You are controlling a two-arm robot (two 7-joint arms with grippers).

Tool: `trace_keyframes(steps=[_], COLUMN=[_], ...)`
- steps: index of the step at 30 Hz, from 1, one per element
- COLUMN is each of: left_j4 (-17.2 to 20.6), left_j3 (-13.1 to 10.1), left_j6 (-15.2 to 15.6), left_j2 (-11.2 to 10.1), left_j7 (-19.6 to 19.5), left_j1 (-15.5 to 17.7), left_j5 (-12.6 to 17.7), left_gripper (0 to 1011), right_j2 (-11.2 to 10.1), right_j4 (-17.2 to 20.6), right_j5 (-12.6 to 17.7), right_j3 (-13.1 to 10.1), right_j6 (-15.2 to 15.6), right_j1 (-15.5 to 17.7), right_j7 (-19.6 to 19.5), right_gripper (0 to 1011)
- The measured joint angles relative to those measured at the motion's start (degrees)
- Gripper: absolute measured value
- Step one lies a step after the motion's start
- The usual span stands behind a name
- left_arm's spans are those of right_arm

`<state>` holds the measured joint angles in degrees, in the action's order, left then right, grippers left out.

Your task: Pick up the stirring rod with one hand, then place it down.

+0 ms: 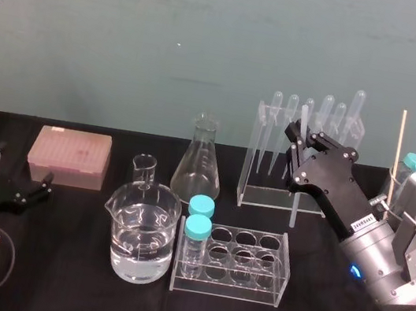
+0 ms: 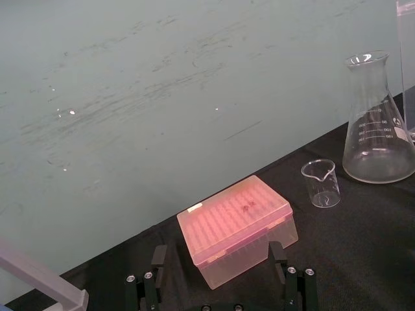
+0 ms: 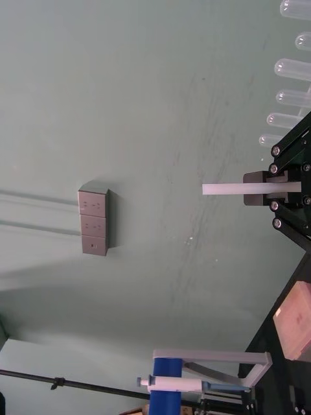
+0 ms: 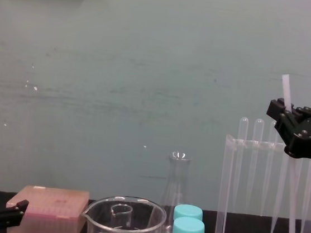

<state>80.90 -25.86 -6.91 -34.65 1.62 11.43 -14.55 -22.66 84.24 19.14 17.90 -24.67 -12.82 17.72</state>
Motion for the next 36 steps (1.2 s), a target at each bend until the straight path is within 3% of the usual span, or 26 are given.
trace_keyframes(steps=[27, 36], left_j4=[0.0, 0.0], left_j3=[0.0, 0.0], left_j6=[0.0, 0.0], left_j2=[0.0, 0.0], left_j7=[0.0, 0.0], left_j1=[0.0, 0.0], left_j5=[0.0, 0.0], left_gripper=[1000, 1000], right_j2=[0.0, -0.1], right_j4=[0.0, -1.0], right_j5=[0.0, 2.3], right_j3=[0.0, -0.1], right_j6=[0.0, 0.0], right_j1=[0.0, -0.4], right_j7=[0.0, 5.4], right_gripper=[69, 69])
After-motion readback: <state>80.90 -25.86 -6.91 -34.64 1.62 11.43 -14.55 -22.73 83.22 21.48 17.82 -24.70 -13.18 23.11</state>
